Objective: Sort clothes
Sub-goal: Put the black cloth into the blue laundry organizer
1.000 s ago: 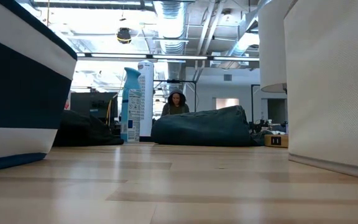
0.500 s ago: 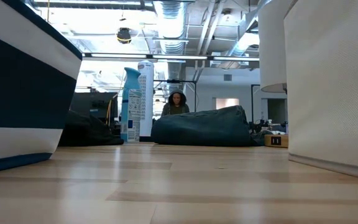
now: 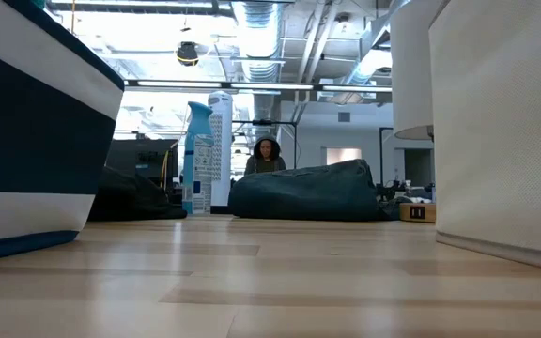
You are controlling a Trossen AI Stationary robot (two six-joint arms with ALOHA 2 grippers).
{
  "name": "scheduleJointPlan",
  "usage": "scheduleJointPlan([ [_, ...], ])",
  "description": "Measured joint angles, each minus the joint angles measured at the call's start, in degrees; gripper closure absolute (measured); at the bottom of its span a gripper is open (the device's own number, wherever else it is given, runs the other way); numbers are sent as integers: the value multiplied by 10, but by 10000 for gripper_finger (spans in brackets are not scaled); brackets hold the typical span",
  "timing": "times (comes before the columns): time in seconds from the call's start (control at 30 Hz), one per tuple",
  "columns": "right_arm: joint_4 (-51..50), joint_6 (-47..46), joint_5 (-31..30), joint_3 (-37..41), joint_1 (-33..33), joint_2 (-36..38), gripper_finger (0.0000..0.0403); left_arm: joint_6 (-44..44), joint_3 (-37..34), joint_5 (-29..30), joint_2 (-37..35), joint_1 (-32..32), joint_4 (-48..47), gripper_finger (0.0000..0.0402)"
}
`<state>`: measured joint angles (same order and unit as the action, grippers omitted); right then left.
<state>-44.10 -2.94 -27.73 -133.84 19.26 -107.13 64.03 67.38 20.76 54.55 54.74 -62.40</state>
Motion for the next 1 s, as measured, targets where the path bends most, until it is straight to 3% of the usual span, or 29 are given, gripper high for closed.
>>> scheduleJointPlan([
  [0.07, 0, 0, 0, 0, 6, 0, 403, 30, 18, 75, -12, -24, -65, 293],
  [0.13, 0, 0, -6, 0, 13, 0, 403, 45, 31, 111, -22, -59, -121, 291],
  [0.37, 0, 0, -11, 0, 26, 0, 403, 1, 36, 109, -33, -229, -257, 242],
  [0.63, 0, 10, -13, 0, 25, 0, 403, -146, 36, 59, 1, -427, -249, 163],
  [1.0, 3, 45, -13, 0, 29, 8, 403, -355, 36, -109, 118, -706, -128, 156],
])
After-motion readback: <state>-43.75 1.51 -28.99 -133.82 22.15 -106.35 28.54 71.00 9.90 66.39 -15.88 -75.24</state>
